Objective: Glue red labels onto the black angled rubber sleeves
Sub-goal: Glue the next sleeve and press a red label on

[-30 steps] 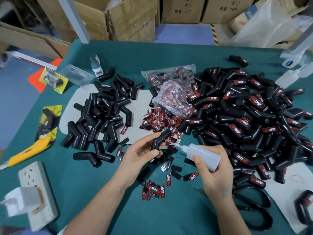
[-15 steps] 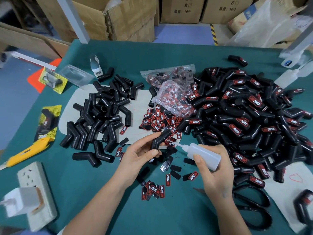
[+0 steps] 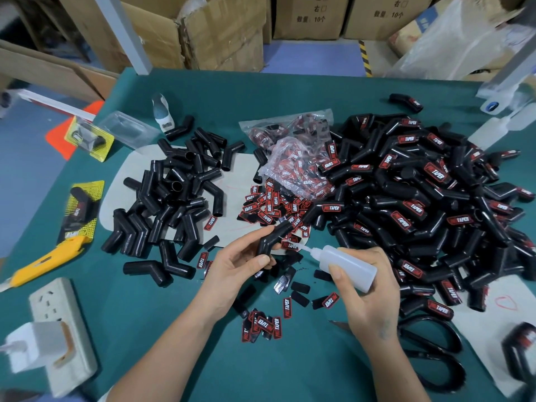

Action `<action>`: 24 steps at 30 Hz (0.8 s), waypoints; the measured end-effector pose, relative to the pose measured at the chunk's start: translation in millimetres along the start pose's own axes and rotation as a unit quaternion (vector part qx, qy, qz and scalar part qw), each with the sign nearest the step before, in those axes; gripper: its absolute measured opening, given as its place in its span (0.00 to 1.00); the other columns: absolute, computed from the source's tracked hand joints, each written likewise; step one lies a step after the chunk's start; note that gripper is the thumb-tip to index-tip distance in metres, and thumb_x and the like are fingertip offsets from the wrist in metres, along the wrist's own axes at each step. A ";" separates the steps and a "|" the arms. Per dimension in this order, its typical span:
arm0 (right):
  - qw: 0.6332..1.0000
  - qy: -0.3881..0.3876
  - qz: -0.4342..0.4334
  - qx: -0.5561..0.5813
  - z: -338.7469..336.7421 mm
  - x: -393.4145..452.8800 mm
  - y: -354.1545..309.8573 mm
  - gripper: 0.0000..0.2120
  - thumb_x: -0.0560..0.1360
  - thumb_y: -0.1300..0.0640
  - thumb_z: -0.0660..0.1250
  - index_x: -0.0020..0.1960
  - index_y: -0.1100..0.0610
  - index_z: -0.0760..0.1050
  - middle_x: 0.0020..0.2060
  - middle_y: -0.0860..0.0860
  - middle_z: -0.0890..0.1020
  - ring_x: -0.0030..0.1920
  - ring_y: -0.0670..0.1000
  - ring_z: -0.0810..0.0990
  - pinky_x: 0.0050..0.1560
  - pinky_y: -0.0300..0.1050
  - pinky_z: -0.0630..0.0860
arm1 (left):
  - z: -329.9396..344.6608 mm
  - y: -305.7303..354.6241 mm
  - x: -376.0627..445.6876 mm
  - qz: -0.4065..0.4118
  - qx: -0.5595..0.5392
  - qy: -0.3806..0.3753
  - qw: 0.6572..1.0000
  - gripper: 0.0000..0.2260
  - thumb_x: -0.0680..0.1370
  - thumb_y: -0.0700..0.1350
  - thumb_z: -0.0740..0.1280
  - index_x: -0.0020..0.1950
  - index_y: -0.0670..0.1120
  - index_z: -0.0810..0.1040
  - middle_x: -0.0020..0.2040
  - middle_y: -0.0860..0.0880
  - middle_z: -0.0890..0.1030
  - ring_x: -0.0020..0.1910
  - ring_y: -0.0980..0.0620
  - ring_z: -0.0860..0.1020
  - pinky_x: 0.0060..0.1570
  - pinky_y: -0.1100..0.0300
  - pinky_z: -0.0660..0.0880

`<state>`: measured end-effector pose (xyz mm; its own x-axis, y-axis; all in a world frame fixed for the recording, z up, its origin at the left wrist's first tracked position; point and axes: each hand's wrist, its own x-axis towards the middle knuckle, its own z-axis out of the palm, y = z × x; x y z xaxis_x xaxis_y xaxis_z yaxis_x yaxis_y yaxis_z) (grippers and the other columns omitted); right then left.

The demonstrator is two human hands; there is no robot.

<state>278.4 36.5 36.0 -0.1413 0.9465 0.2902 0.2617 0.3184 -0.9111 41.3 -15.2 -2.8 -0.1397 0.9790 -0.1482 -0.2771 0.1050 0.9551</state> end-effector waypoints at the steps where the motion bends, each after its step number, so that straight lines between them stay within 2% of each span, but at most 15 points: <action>1: 1.000 0.003 0.000 -0.001 -0.2 -0.1 -0.2 0.11 0.76 0.46 0.71 0.57 0.35 0.78 0.51 0.37 0.80 0.51 0.46 0.82 0.49 0.32 0.74 | -0.5 0.3 -0.1 -0.001 0.001 0.000 1.000 0.25 0.77 0.53 0.78 0.74 0.53 0.78 0.61 0.43 0.85 0.51 0.49 0.83 0.57 0.58 0.78; 8: 1.000 0.001 -0.023 -0.012 0.7 -1.6 -0.8 0.08 0.76 0.49 0.71 0.55 0.43 0.78 0.50 0.44 0.80 0.51 0.42 0.80 0.48 0.29 0.73 | 2.2 4.3 -1.1 -0.002 0.014 0.006 1.000 0.25 0.77 0.54 0.78 0.73 0.55 0.79 0.64 0.44 0.84 0.54 0.49 0.83 0.60 0.59 0.78; 11: 1.000 0.004 -0.023 -0.012 -0.1 -2.1 -0.4 0.08 0.76 0.50 0.71 0.55 0.43 0.78 0.51 0.42 0.80 0.50 0.42 0.80 0.49 0.30 0.73 | 3.7 5.4 -1.5 -0.005 0.016 0.009 1.000 0.25 0.76 0.55 0.78 0.73 0.55 0.80 0.67 0.45 0.83 0.59 0.48 0.83 0.62 0.59 0.78; 15: 0.999 -0.003 -0.040 -0.013 0.0 -2.1 -1.2 0.08 0.76 0.51 0.71 0.55 0.44 0.78 0.49 0.49 0.80 0.50 0.41 0.79 0.47 0.30 0.72 | 4.3 6.2 -1.8 -0.005 0.021 0.009 1.000 0.25 0.76 0.55 0.78 0.72 0.55 0.80 0.67 0.46 0.83 0.60 0.49 0.83 0.62 0.59 0.78; 18: 0.999 0.007 -0.040 -0.010 -0.1 -0.8 -2.8 0.10 0.75 0.51 0.71 0.55 0.44 0.77 0.49 0.47 0.80 0.49 0.41 0.79 0.48 0.30 0.72 | 4.4 7.1 -1.5 -0.003 0.026 0.011 1.000 0.24 0.76 0.55 0.78 0.72 0.56 0.80 0.68 0.48 0.83 0.61 0.49 0.83 0.63 0.60 0.78; 21: 0.999 0.008 -0.042 -0.008 -0.1 -0.9 -4.2 0.09 0.75 0.51 0.71 0.55 0.47 0.78 0.49 0.46 0.80 0.49 0.41 0.79 0.47 0.30 0.72 | 4.7 7.3 -1.4 0.004 0.041 0.009 0.999 0.23 0.77 0.55 0.77 0.72 0.57 0.80 0.70 0.49 0.81 0.67 0.49 0.80 0.69 0.56 0.75; 24: 0.999 0.010 -0.044 -0.009 0.6 -0.8 -5.1 0.09 0.75 0.51 0.71 0.55 0.45 0.77 0.48 0.48 0.80 0.49 0.41 0.79 0.47 0.30 0.72 | 4.6 6.4 -0.7 0.008 0.055 0.006 0.998 0.21 0.78 0.51 0.75 0.72 0.57 0.80 0.70 0.50 0.81 0.68 0.50 0.79 0.72 0.55 0.72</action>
<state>276.7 34.1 40.3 -0.1453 0.9155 0.3751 0.2662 0.4013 -0.8764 44.0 -14.4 4.6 -0.1550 0.9786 -0.1354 -0.1696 0.1087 0.9795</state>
